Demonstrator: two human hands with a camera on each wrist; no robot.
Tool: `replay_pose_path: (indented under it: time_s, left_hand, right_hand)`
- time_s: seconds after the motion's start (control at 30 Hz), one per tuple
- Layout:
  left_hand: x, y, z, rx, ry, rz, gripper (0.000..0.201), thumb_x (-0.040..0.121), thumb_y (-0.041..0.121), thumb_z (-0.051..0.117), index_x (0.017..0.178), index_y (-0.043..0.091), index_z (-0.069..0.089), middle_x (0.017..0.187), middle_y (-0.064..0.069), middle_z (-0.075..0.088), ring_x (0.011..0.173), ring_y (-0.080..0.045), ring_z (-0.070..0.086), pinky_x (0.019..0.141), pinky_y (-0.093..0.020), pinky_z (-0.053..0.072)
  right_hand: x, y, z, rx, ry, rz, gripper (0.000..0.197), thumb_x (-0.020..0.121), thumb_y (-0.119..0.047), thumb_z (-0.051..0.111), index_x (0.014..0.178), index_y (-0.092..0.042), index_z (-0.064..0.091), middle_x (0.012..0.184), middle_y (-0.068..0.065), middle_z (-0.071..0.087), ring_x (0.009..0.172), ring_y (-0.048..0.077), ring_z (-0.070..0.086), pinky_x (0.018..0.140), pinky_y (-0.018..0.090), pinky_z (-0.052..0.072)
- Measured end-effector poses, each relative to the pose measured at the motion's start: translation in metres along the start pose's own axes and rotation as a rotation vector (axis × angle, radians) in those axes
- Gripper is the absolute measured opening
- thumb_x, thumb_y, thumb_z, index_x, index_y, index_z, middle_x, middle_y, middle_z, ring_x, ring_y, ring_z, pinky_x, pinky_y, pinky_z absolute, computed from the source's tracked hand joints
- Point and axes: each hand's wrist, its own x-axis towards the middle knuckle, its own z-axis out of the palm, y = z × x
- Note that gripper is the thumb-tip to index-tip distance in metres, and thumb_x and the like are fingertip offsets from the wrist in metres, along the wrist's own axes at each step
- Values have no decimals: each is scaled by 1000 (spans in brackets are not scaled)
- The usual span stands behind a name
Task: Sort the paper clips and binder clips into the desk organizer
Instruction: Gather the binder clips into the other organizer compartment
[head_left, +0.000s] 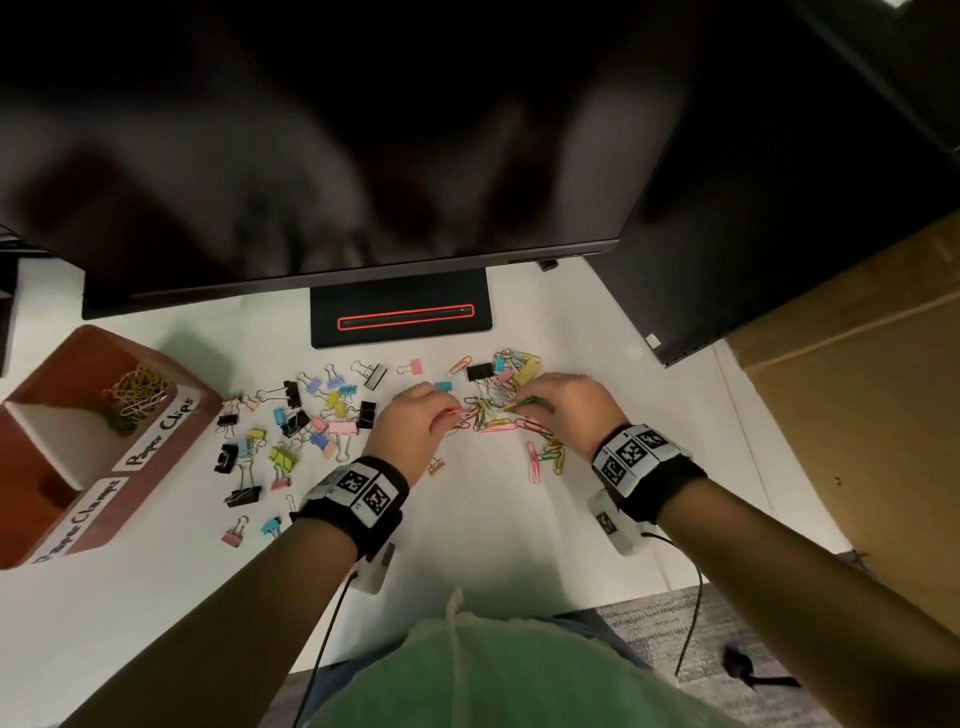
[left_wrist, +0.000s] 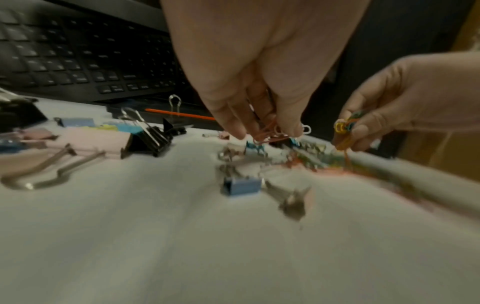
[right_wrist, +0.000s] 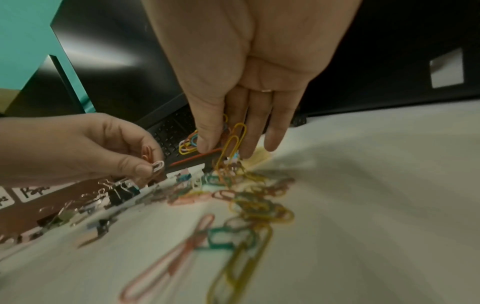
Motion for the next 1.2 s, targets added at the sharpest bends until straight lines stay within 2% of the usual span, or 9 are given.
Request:
replay_pose_path:
  time_s: [0.3,0.4,0.5,0.57,0.73,0.83,0.97,1.1,1.2]
  left_hand:
    - [-47,-12,-99,-442,163,-321,12,81,11,68,85,23,67,86,2,71,77,-12,68,71,-24,53]
    - [-70,-45,-148,-379,259,-397,5,85,15,64,85,20,66,79,-2,71,71,-13,68,69,-27,56]
    - [-92,-85,-195,-198,357,-455,16,86,22,62,70,17,60,64,-1,64,54,1,58,54,-11,46]
    - [-100,-110,-218,-139,436,-544,19,86,23,61,71,11,60,64,-1,63,54,-1,58,47,-11,41]
    - [-97,-159,-237,-296,379,-699,17,86,19,61,103,15,64,98,-4,70,90,-18,66,88,-41,53]
    - [-95,-163,-242,-295,359,-727,34,93,16,49,127,14,51,130,-4,56,115,-16,52,105,-34,37]
    - [-104,-146,-243,-305,370,-544,35,94,19,48,128,22,49,132,4,54,121,-12,48,104,-32,37]
    - [-109,-123,-214,-274,228,-322,26,92,18,52,117,23,58,117,10,58,105,-2,53,82,-5,38]
    - [-99,-103,-176,-252,56,-216,22,91,15,54,112,19,60,109,7,59,95,-6,58,73,-3,42]
  right_hand:
    - [23,-78,-9,70,46,-212,15,81,-16,69,95,-12,71,91,7,73,82,22,67,80,34,54]
    - [54,-139,3,74,5,-311,18,83,-20,66,99,-13,70,93,7,72,84,22,66,81,35,54]
    - [91,-217,23,129,4,-433,17,83,-17,66,98,-9,71,92,11,72,84,24,66,83,33,51]
    - [114,-267,43,172,-3,-450,18,84,-17,65,99,-9,70,96,11,71,89,23,65,87,33,49]
    - [162,-337,99,111,-183,-316,28,86,-13,61,114,-10,63,112,11,67,105,25,60,96,37,46]
    - [167,-345,111,147,-298,-247,43,84,-10,62,126,-9,53,122,14,62,110,25,59,100,36,46]
    - [149,-320,92,219,-132,-349,29,90,-11,54,118,-14,59,118,5,65,102,16,62,94,28,48]
    - [116,-241,55,191,65,-304,20,91,-8,53,105,-15,65,102,1,66,86,13,65,85,30,55]
    - [81,-170,31,29,117,-185,17,88,-12,59,101,-19,66,96,-2,64,71,9,57,77,37,56]
